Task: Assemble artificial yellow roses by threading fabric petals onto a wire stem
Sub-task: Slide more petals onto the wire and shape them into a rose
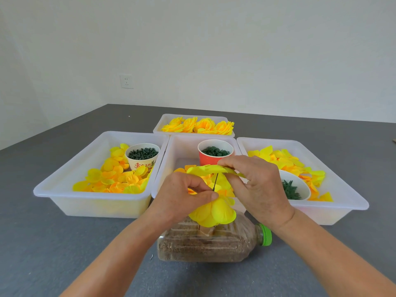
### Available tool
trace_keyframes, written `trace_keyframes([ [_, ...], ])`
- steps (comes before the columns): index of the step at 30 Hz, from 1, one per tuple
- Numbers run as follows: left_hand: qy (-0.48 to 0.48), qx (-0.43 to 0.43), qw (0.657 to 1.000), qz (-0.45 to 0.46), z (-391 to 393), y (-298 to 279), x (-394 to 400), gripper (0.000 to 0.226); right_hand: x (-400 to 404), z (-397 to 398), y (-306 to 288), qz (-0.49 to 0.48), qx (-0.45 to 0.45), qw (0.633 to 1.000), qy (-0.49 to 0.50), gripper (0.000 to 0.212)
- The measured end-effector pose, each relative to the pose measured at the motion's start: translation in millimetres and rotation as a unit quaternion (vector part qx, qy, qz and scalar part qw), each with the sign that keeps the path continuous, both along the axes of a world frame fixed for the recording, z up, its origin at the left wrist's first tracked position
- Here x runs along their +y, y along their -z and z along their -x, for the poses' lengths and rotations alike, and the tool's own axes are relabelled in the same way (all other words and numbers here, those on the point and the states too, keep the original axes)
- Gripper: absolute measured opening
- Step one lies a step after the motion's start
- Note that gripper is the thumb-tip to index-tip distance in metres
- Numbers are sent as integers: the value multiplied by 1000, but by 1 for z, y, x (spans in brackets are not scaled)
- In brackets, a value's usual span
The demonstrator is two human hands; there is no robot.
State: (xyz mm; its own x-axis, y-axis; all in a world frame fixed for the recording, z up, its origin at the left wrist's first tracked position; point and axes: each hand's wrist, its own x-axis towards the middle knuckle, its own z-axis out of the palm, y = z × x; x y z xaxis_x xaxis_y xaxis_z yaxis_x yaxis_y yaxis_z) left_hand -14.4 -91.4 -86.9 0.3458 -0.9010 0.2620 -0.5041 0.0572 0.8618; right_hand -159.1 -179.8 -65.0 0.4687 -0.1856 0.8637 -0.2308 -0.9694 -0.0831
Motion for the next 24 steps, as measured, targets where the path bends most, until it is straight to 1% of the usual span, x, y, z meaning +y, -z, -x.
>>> trace_keyframes([
  [4, 28, 61, 998, -18, -4, -2, 5, 9, 0, -1, 2, 39, 4, 999, 10, 14],
  [7, 47, 84, 995, -24, -6, -4, 9, 11, 0, -2, 3, 77, -10, 997, 22, 13],
  [11, 60, 91, 994, -24, -10, -3, 11, 19, -3, -2, 9, 94, -7, 996, -7, 9],
  [13, 52, 102, 993, -17, -10, -1, 11, 18, -4, -1, 12, 93, -1, 996, -11, 6],
  [15, 20, 106, 994, -5, -10, 1, 11, 12, -5, -1, 13, 96, 1, 995, -11, 6],
  [17, -29, 71, 997, 13, -10, 3, 11, 11, -6, -1, 14, 100, -2, 995, -15, 7],
  [19, -82, 5, 996, 37, -11, 4, 11, 14, -7, -1, 16, 101, -3, 995, -18, 9],
  [22, -152, -92, 979, 94, -8, 5, 13, 32, -6, -1, 19, 98, -2, 995, -18, 14],
  [24, -167, -155, 964, 140, -6, 4, 15, 41, -6, -2, 21, 97, -1, 995, -19, 14],
])
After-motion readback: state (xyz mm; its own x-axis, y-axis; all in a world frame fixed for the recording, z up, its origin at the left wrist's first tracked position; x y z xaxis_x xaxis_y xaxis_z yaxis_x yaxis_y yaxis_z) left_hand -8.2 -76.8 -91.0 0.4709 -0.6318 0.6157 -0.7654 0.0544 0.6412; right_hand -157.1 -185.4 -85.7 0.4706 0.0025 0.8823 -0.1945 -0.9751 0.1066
